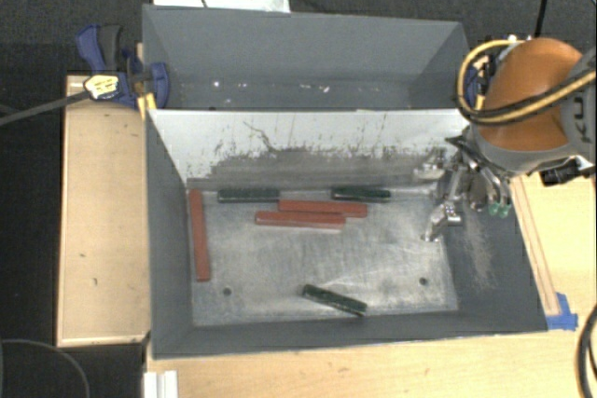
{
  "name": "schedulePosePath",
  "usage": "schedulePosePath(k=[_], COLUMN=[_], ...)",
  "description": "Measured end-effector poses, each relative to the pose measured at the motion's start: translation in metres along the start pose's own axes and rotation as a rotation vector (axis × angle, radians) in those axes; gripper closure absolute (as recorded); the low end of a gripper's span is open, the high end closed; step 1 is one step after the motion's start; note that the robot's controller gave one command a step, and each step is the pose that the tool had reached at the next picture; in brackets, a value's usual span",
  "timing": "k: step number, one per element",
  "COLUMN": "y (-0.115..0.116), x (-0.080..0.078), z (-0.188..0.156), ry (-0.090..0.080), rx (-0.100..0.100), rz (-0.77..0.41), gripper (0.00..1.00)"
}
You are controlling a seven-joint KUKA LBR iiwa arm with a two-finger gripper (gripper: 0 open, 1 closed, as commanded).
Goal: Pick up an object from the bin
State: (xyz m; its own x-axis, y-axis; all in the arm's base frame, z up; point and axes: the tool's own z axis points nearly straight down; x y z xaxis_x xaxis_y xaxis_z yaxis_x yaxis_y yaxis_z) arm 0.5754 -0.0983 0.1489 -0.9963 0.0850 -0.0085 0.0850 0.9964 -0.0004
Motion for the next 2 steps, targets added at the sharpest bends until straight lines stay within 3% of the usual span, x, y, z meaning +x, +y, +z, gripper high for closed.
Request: schedulePosePath(k=[1,2], y=[0.054,0.073], x=[0.014,0.007], z=[0.012,0.038], ry=[0.009,0.004], rx=[-0.001,-0.003], rz=[0.037,-0.117], gripper=[0.0,0.0])
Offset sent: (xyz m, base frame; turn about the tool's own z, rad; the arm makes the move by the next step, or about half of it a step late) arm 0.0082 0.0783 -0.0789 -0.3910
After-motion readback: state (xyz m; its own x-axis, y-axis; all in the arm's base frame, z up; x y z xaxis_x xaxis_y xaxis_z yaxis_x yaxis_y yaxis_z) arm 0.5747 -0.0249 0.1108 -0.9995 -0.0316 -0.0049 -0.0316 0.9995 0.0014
